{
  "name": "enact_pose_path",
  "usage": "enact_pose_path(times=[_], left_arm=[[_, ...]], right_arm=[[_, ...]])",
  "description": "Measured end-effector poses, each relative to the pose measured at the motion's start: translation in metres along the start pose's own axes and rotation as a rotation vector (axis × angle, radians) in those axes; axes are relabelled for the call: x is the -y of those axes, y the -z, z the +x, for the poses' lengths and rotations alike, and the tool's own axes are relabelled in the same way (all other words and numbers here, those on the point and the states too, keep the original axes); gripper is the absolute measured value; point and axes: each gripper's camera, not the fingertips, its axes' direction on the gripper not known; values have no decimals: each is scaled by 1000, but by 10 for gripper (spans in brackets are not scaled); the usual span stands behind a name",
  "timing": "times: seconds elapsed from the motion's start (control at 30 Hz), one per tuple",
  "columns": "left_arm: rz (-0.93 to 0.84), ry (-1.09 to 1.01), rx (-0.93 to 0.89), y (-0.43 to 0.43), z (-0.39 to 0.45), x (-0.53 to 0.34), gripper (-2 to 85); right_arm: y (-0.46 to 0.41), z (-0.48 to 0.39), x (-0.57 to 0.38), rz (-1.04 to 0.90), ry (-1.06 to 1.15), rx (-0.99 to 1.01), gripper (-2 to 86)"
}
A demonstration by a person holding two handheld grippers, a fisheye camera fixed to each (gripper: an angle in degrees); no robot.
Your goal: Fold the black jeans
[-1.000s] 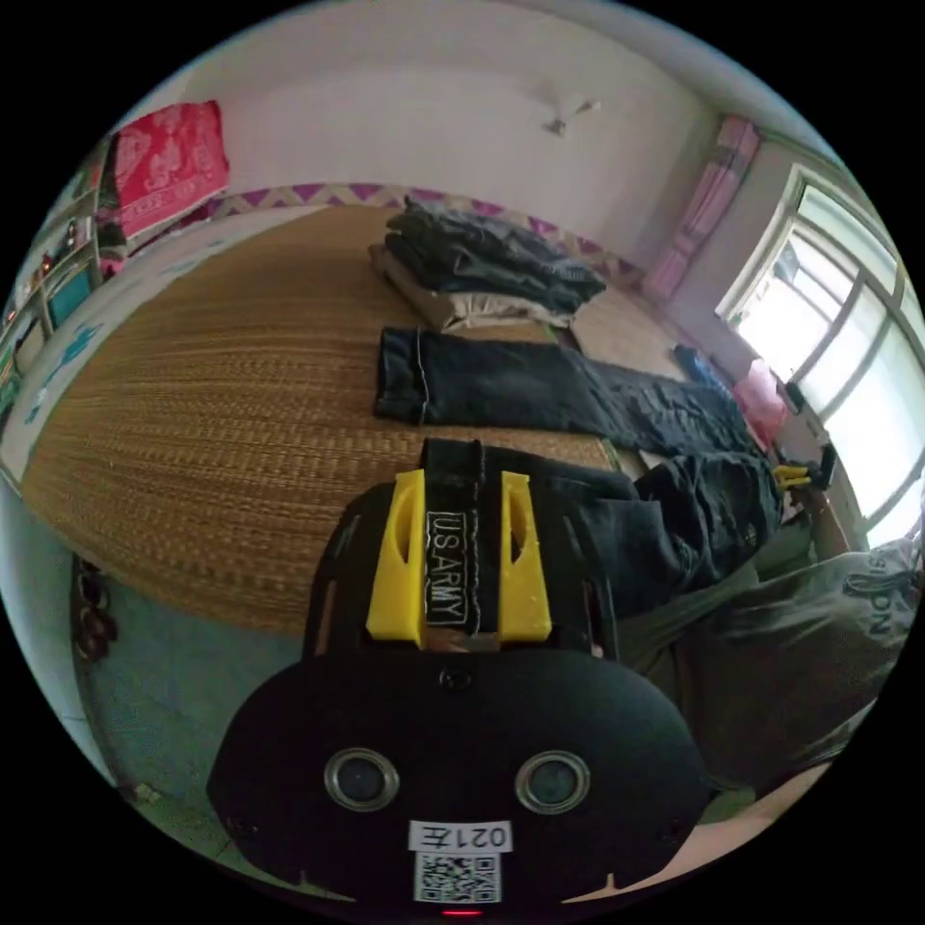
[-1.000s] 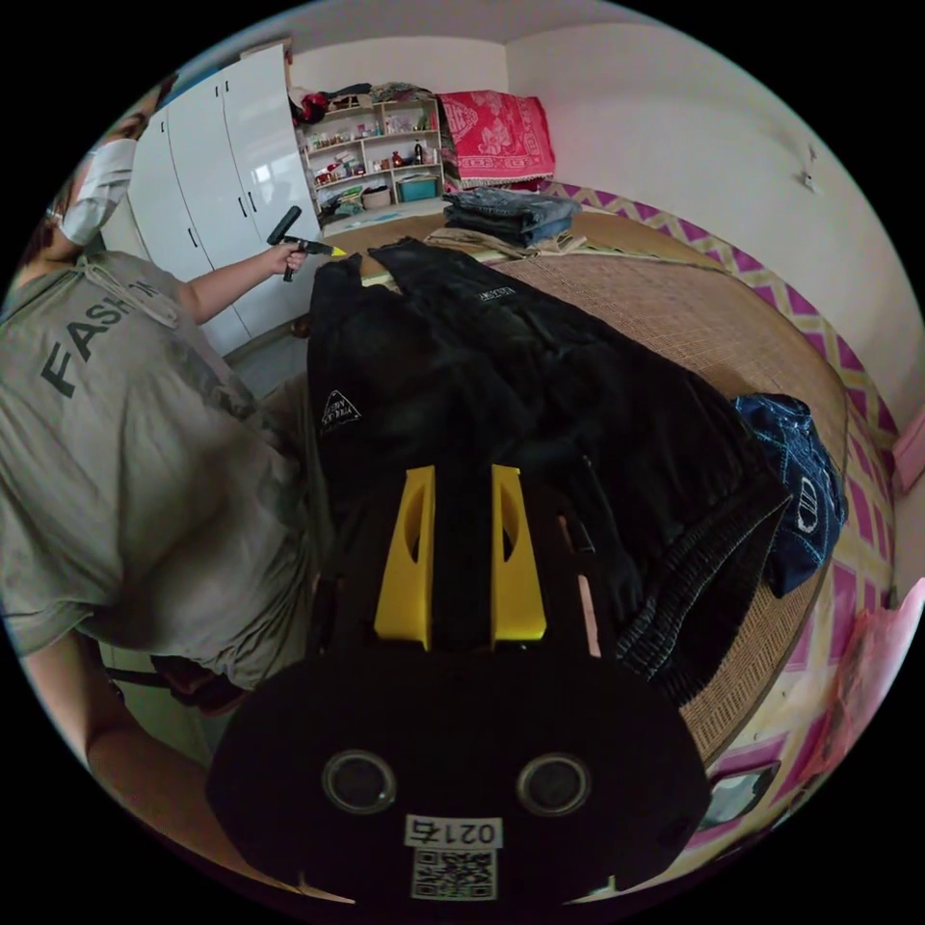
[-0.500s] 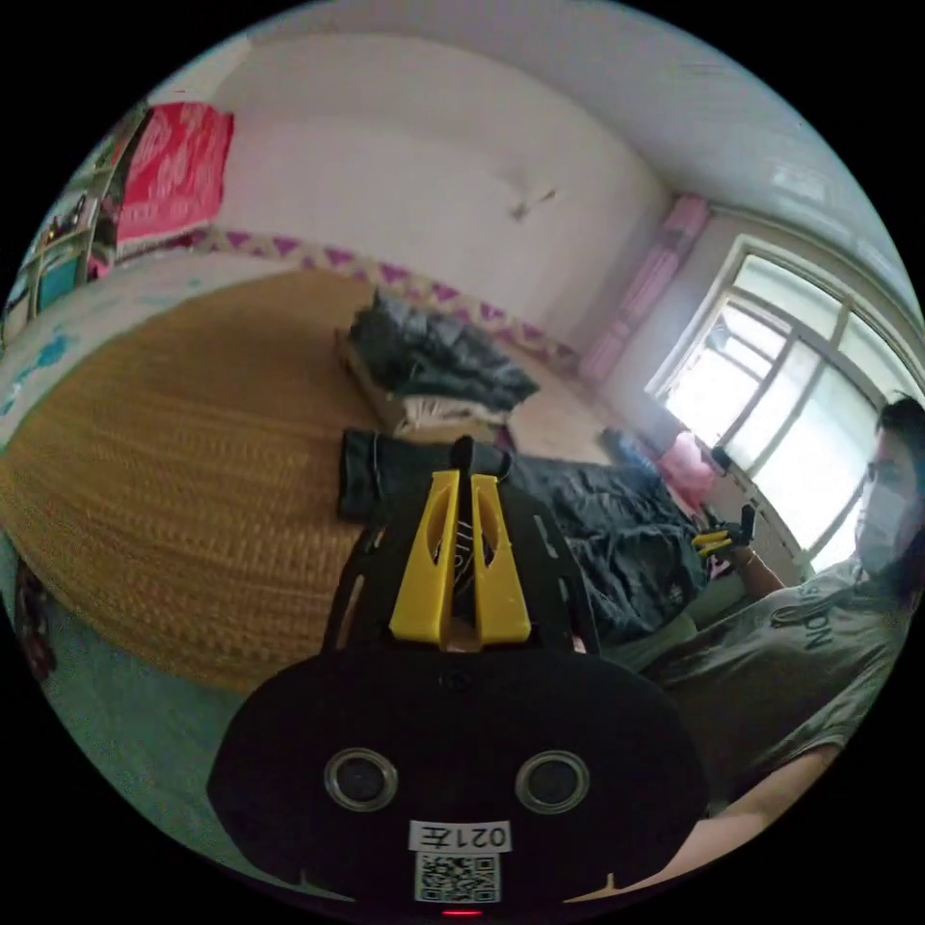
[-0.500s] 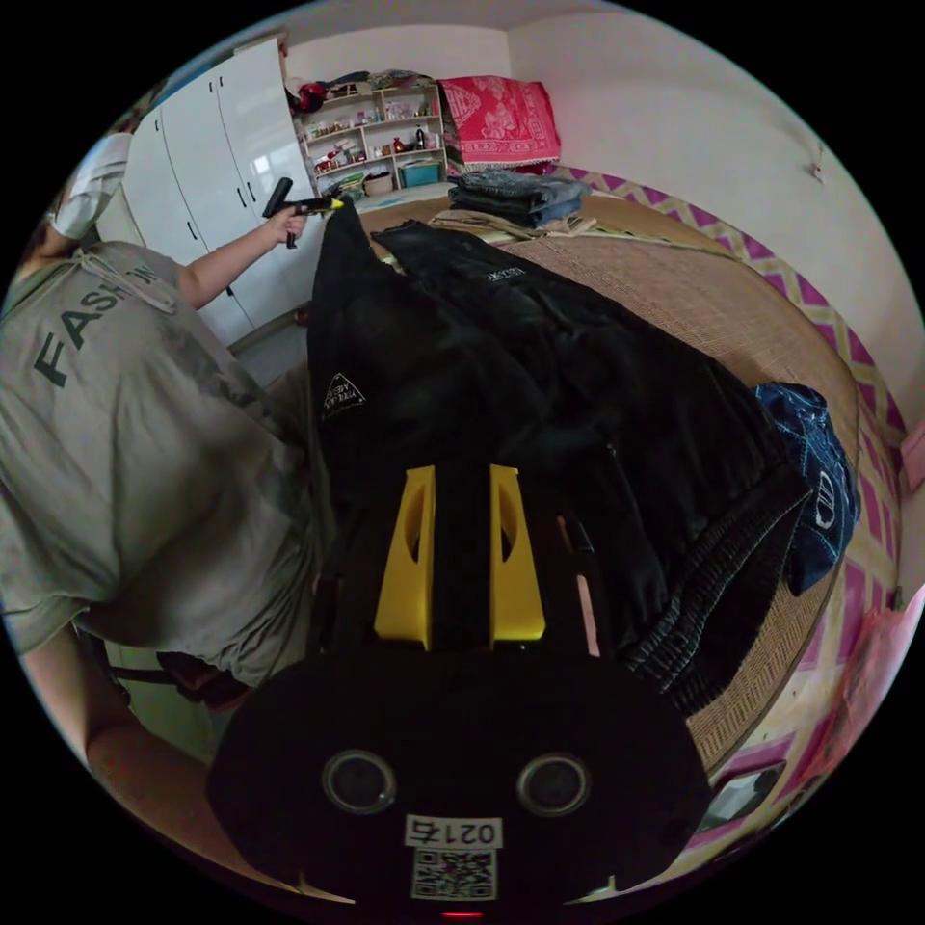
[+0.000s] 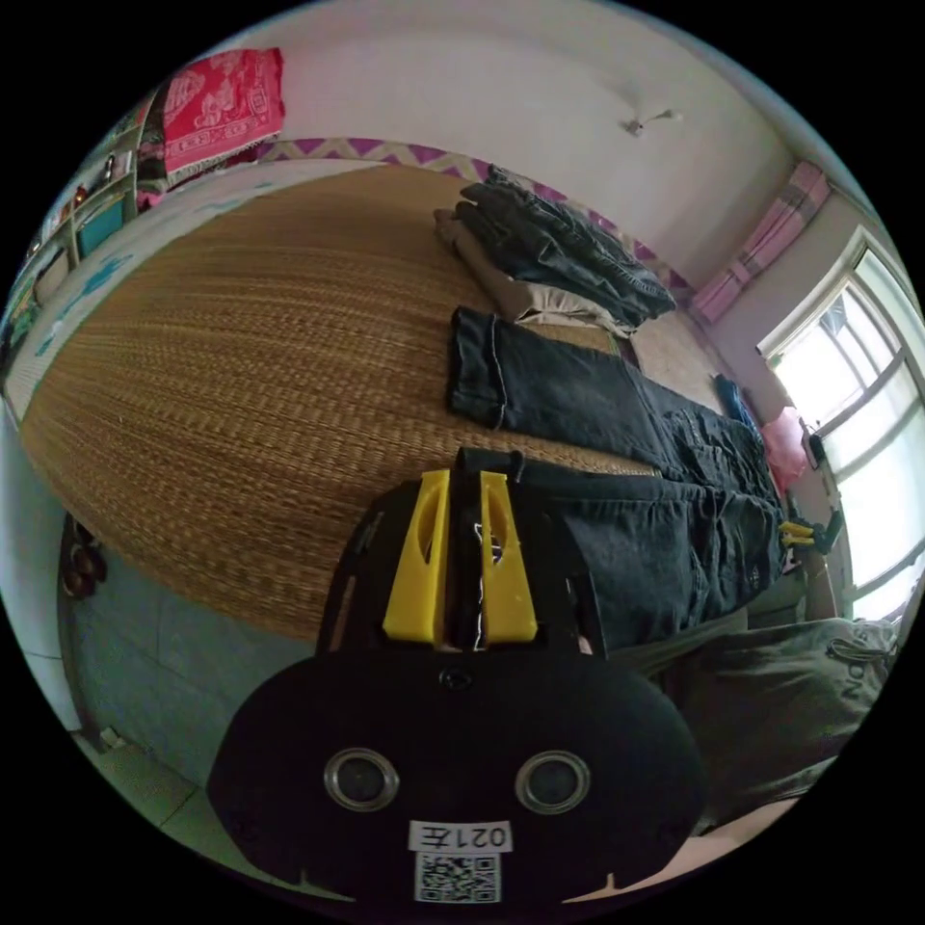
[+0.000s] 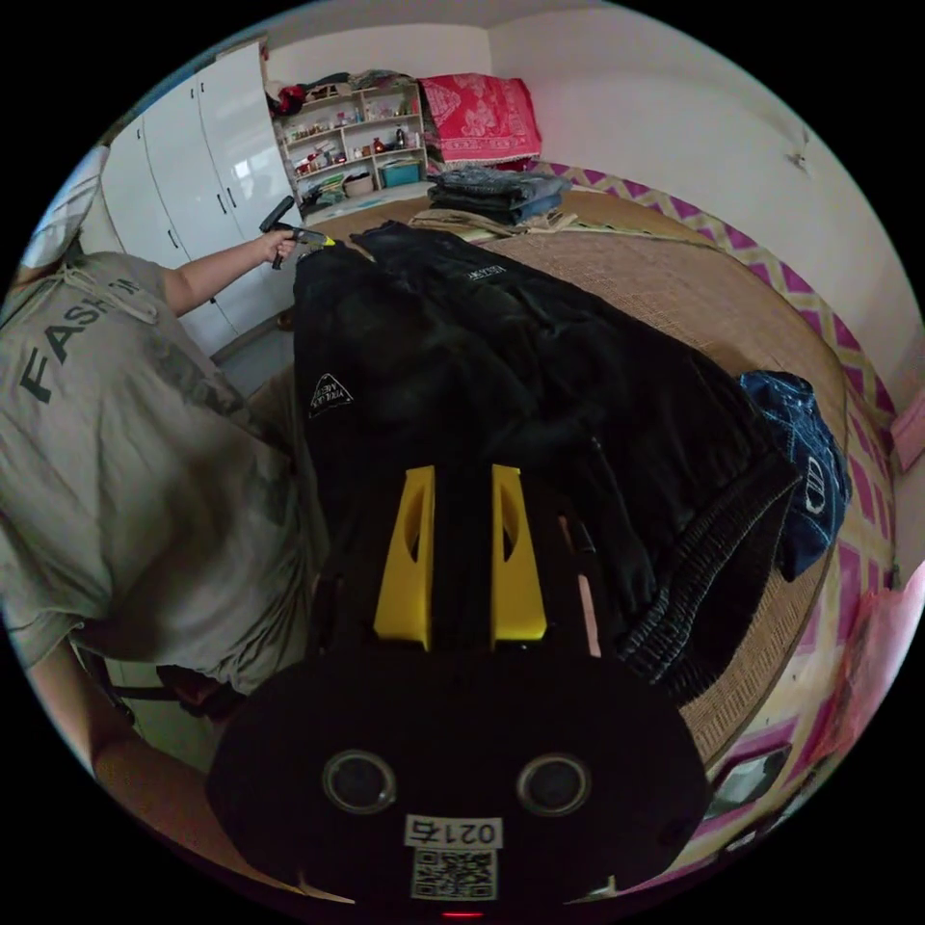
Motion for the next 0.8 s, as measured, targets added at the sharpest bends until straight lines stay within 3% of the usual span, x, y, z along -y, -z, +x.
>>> enact_pose_path(times=[0.1,0.13,0.27,0.37,0.53,0.67,0.8], left_arm=[[134,49,6,29,-2,-12,4],[120,48,-11,33,2,-16,4],[84,-6,51,42,36,-39,35],[101,32,72,48,60,-70,47],[96,187,14,37,76,-129,59],[89,310,-8,17,76,-159,58],[104,445,-179,3,65,-178,76]], right_arm=[[-27,4,-20,-167,-47,-156,75],[-22,6,-28,-69,-89,-159,74],[-5,3,-45,5,-198,-200,81],[37,2,-81,185,-451,-243,98],[57,-7,-185,313,-993,-282,107],[38,-11,-234,367,-1195,-209,112],[19,-5,-262,465,-1304,-109,113]])
